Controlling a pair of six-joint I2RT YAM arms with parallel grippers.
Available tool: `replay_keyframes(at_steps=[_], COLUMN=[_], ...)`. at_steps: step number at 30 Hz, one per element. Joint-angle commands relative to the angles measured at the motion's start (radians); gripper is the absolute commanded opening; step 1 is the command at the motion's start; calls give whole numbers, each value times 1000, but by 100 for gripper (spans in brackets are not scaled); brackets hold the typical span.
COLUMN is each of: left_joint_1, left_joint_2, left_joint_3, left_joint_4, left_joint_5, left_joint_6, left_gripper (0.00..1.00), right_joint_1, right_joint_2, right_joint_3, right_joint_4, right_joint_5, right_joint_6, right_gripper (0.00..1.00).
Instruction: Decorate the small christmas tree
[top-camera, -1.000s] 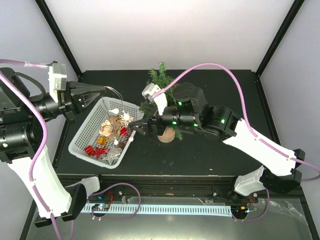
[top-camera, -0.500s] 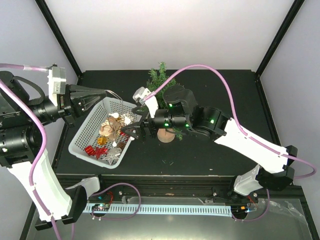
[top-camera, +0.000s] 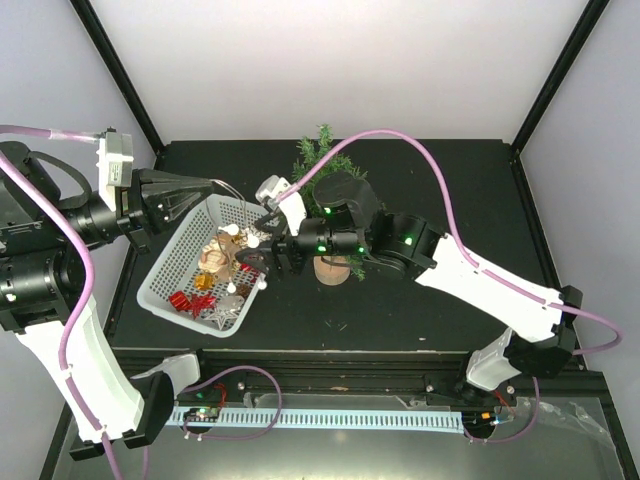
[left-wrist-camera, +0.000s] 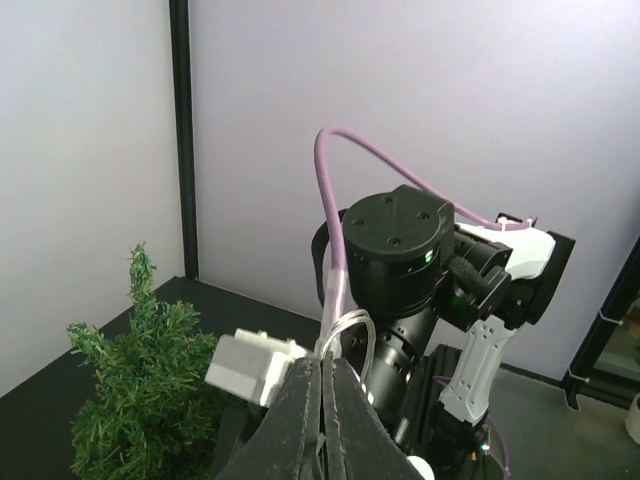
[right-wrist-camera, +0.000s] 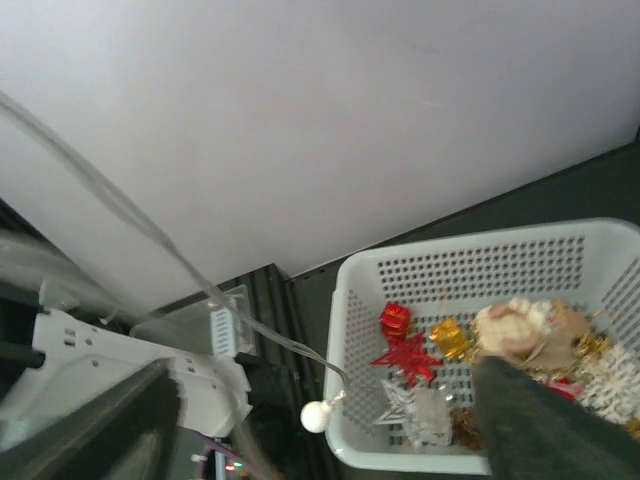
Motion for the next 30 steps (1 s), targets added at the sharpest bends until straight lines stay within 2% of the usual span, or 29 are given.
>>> replay_keyframes(at_steps=[1,3,5,6,12,18,21,22,26,27,30], left_joint_1=[3,4,4,3,3,-10,-49,-64,-98,-100,-100], left_joint_2=[-6,-6,-5,-4,-1,-2,1,-2,-17,-19,-24], left_joint_3=[-2,0,0,-1,-6,-91,-130,-152,-246,-262,-296], left_joint_4=[31,38,46,46,-27,-151,-240,-257,-263,-261,-296], left_joint_5=[34,33,34,33,8,-49,-109,-122,-176,-196,-264], left_joint_6=[-22,-27,-33,-33,46,269,394,423,475,483,575], left_gripper=[2,1,2,2,2,6,18,30,88,97,99], right_joint_1=[9,8,9,8,8,8,9,8,8,9,9], right_joint_2=[23,23,20,15,-41,-101,-78,-70,-47,-48,-56], right_joint_3=[0,-12,-23,-28,-6,139,252,279,342,346,359], right_joint_4=[27,32,32,33,-6,-82,-136,-148,-164,-160,-145], right_joint_5=[-20,-27,-19,-13,51,180,242,257,319,335,392], right_joint_6=[5,7,11,11,2,-3,-7,-5,17,24,42], right_gripper=[67,44,12,3,1,1,1,1,1,1,1])
